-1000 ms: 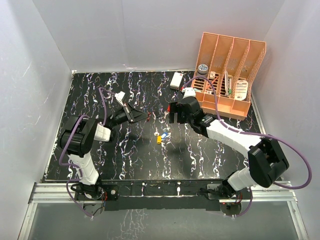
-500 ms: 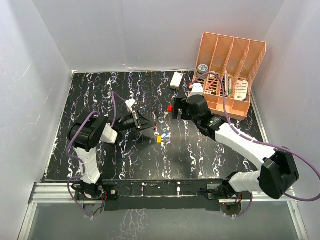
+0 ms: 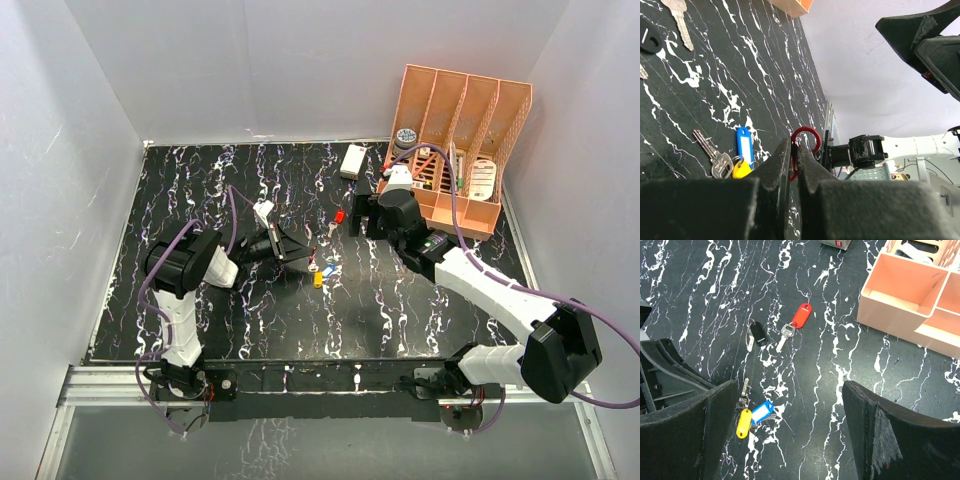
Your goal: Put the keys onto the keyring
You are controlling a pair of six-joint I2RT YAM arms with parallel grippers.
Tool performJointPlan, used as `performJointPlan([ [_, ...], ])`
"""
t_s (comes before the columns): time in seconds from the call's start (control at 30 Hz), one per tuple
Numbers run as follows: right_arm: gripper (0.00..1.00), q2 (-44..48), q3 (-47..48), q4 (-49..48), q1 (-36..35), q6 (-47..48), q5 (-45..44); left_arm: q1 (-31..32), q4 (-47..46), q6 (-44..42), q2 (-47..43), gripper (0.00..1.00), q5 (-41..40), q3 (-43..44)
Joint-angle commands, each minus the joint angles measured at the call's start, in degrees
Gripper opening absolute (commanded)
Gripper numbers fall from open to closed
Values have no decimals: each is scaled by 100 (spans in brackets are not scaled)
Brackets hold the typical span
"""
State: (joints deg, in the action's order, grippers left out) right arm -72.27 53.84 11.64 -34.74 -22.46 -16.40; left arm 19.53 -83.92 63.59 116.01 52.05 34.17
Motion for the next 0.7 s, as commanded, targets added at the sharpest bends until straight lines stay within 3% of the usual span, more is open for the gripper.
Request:
performJointPlan([
  [0.0, 84, 196, 162, -171, 29, 3, -109, 49, -541, -504, -317, 0, -112, 151],
  [0.33, 84, 248, 148, -179, 62, -7, -100, 201, 1647, -1538, -948, 0, -610, 290],
  [0.67, 84, 292, 121, -188, 93, -4, -92, 277, 1925, -1450, -749, 0, -556, 373],
])
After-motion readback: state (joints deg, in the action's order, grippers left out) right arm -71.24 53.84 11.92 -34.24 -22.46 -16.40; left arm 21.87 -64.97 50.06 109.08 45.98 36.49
